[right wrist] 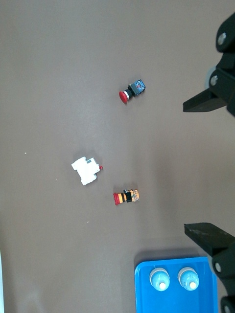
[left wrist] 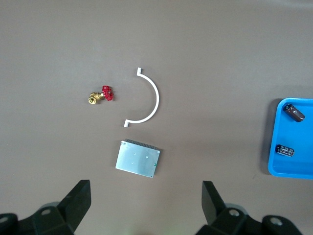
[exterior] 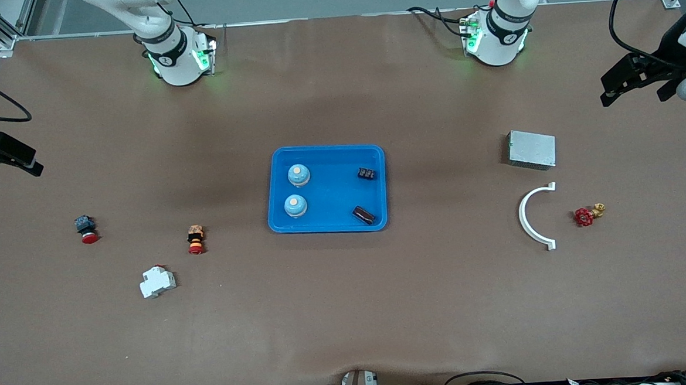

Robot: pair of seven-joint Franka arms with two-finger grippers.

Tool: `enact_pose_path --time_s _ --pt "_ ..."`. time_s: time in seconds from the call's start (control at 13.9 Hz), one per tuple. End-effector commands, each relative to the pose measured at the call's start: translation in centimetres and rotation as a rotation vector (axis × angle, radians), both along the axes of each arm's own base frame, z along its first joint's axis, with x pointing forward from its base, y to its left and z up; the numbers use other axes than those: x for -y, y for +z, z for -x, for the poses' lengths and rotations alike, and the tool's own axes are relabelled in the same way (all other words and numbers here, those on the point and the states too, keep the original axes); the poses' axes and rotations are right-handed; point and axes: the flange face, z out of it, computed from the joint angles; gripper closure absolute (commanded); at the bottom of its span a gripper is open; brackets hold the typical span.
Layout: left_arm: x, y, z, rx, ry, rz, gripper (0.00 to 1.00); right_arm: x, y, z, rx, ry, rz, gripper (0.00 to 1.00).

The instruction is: Place electrolytic capacitor and blue bell in tray

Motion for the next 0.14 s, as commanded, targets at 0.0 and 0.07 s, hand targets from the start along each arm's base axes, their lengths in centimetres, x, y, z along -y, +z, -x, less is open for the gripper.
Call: enact_pose_path --time_s 0.0,0.07 --pt "-0.23 0.39 0.33 -0.006 -0.007 -0.019 0.0 -0.16 0.49 0.28 -0.002 0.004 0.009 0.0" --pt "-0.28 0.55 0.38 -0.002 -0.008 -0.024 0.0 -0.08 0.48 0.29 -0.002 0.003 0.009 0.0"
